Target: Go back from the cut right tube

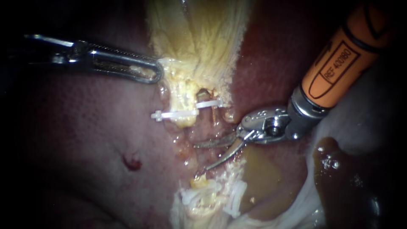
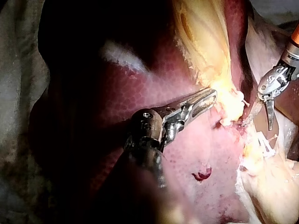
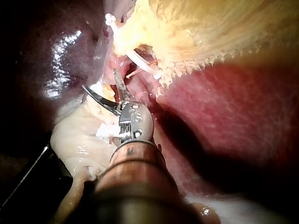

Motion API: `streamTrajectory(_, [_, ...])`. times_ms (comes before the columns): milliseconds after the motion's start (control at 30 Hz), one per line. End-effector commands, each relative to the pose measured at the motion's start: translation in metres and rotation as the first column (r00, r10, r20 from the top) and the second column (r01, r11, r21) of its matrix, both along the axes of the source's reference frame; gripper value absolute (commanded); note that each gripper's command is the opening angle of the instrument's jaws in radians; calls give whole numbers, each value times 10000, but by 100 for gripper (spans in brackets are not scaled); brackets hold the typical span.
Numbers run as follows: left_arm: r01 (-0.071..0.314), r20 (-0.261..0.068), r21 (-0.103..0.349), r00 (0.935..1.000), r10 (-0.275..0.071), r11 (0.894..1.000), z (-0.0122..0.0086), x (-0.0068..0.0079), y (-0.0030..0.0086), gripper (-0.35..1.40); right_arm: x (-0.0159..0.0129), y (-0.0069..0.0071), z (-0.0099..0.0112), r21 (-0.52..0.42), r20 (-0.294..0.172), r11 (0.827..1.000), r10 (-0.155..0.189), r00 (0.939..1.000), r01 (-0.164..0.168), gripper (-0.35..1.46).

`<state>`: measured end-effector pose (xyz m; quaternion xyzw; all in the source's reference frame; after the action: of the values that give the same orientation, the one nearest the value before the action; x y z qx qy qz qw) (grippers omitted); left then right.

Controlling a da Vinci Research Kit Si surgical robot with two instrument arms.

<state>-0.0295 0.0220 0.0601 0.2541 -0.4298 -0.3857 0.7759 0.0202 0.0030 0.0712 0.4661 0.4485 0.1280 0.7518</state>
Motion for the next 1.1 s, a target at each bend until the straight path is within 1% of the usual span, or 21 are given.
streamTrajectory(33, [-7,8,1,10000,7,10000,0,0,0,-35,-1,0,0,-6,2,10000,-3,10000,3,133])
streamTrajectory(67, [-7,7,1,10000,7,10000,0,0,0,-35,-2,0,0,-6,1,10000,-6,10000,6,133])
streamTrajectory(100, [-8,8,1,10000,8,10000,0,0,0,-35,-3,0,-1,-40,8,9999,106,9999,-106,133])
streamTrajectory(167, [-8,8,1,10000,8,10000,0,0,0,-35,-9,-1,-3,-373,113,9978,560,9984,-555,135])
streamTrajectory(200, [-9,8,1,10000,9,10000,0,1,0,-35,-14,-1,-5,-842,86,9930,841,9964,-831,135])
streamTrajectory(267, [-12,10,1,10000,12,10000,0,1,0,-35,-22,-1,-10,-1598,186,9780,1391,9901,-1344,137])
streamTrajectory(300, [-12,10,1,10000,12,10000,0,1,0,-35,-28,-1,-13,-2023,280,9669,1647,9859,-1558,142])
streamTrajectory(333, [-13,11,1,10000,13,10000,0,2,0,-35,-33,0,-16,-2402,412,9567,1793,9829,-1645,143])
streamTrajectory(367, [-13,11,1,10000,13,10000,1,2,0,-35,-38,1,-19,-2776,498,9468,1833,9818,-1627,143])
streamTrajectory(400, [-13,11,1,10000,13,10000,1,2,0,-35,-44,2,-22,-3149,631,9367,1819,9813,-1533,143])
streamTrajectory(467, [-14,12,2,10000,14,10000,1,2,0,-35,-56,7,-31,-4064,848,9049,1756,9808,-1269,143])
streamTrajectory(500, [-15,12,2,10000,15,10000,1,2,0,-35,-61,9,-36,-4364,990,8926,1730,9799,-1135,143])
streamTrajectory(600, [-16,13,2,10000,16,10000,1,2,1,-35,-79,21,-57,-5179,1374,8512,1804,9739,-846,143])
streamTrajectory(633, [-16,13,2,10000,16,10000,1,2,1,-35,-82,24,-62,-5285,1432,8452,1810,9730,-794,143])
streamTrajectory(667, [-16,13,2,10000,16,10000,2,3,1,-35,-87,28,-71,-5444,1517,8355,1856,9709,-747,143])
streamTrajectory(700, [-17,13,2,10000,17,10000,2,3,1,-35,-90,30,-77,-5530,1558,8297,1924,9689,-758,143])
streamTrajectory(733, [-18,14,2,10000,18,10000,3,3,1,-35,-92,33,-86,-5684,1594,8193,1986,9670,-745,143])
streamTrajectory(833, [-17,13,2,10000,17,10000,3,3,1,-35,-94,36,-100,-5935,1712,8016,2138,9618,-725,143])
streamTrajectory(933, [4,-2,-12,10000,-4,10000,3,3,2,-35,-93,37,-107,-5984,1778,7985,2129,9608,-662,145])
streamTrajectory(967, [6,-3,-12,10000,-6,10000,3,3,2,-35,-93,37,-107,-6030,1777,7953,2099,9614,-622,145])
streamTrajectory(1100, [20,-16,-27,10000,-20,10000,6,0,1,-35,-95,38,-105,-6028,1789,7956,2083,9615,-602,145])
